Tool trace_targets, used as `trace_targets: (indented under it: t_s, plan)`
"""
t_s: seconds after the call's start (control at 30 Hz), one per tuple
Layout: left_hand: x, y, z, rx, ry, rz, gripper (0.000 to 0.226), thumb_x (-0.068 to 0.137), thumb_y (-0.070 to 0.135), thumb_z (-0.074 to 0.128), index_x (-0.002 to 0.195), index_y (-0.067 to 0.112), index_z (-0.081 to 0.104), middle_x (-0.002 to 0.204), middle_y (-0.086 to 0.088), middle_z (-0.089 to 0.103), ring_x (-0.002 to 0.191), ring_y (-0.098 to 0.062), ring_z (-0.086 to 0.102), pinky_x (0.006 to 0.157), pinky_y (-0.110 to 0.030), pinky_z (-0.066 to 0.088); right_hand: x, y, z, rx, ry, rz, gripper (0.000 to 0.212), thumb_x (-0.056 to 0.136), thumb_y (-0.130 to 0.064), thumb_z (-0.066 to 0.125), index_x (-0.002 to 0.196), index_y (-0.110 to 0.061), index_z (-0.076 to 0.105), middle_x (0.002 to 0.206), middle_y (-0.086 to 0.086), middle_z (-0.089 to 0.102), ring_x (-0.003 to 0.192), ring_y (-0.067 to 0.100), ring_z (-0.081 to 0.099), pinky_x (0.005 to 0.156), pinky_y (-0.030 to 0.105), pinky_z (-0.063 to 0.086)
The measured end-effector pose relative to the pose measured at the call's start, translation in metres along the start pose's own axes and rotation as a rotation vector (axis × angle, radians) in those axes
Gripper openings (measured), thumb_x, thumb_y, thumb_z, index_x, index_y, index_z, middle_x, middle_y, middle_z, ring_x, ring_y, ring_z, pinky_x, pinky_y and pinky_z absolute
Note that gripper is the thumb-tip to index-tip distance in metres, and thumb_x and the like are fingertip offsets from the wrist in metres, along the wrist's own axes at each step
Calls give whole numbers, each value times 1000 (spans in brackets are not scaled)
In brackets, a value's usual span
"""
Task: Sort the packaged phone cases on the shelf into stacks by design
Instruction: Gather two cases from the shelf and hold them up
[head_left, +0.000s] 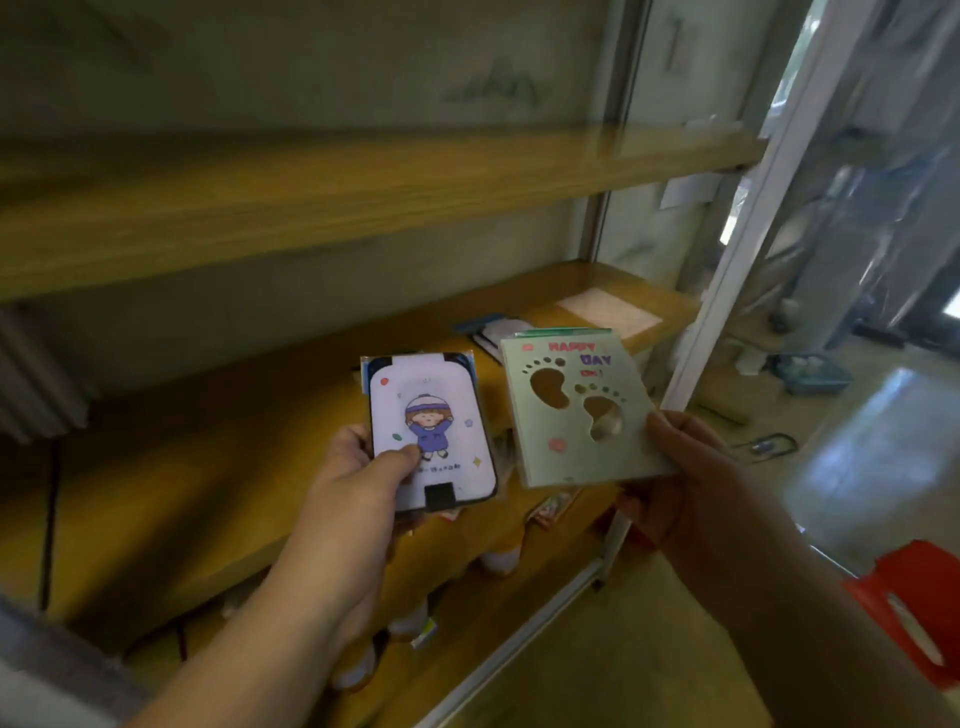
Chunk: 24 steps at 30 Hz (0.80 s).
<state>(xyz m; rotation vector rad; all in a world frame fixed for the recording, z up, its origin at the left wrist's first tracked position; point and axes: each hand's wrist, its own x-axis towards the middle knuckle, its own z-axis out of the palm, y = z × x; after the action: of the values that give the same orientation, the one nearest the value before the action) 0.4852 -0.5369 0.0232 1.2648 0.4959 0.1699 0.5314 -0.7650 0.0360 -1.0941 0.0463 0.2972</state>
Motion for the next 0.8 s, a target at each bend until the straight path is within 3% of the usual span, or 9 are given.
trace_targets:
  t_s: [0.1,0.23,0.47,0.6,0.73,0.8]
  plan:
    - [34,0,18,19,4,7,23,97,15,60,116,25,55,97,-3,78,81,-18,77,64,-35,61,25,-7,-8,-23,35,-2,23,94,-23,54,110,-8,60,102,15,73,73,20,73,54,25,57]
    - [62,1,36,28,-23,-8,24,97,14,59,118,25,55,93,0,79,83,-20,77,71,-41,60,54,-17,-19,-19,44,5,22,90,-23,56,105,-6,60,101,16,74,79,24,74,54,26,56]
    - [96,1,70,15,5,-13,24,97,14,59,116,26,57,99,-4,79,90,-26,76,78,-47,60,116,-35,-51,-87,11,33,27,85,-25,61,106,-8,63,110,19,72,87,29,72,67,33,56]
    - [113,0,98,34,79,22,22,96,13,60,115,25,60,100,-3,79,94,-25,75,84,-49,59,164,-49,-65,-50,-8,83,21,91,-21,58,108,-9,62,119,23,68,76,21,71,57,28,53]
    - [132,-2,129,-4,189,62,27,94,12,61,119,24,61,110,-4,76,104,-27,71,96,-52,52,214,-71,-81,-42,-26,112,39,91,-16,58,128,-2,57,126,23,65,106,33,67,69,34,55]
    - [143,-6,145,-12,256,79,28,94,10,60,120,22,60,110,-4,75,105,-26,70,99,-52,51,238,-83,-90,-51,-36,127,43,84,-18,65,125,-3,60,123,20,68,115,36,65,82,39,53]
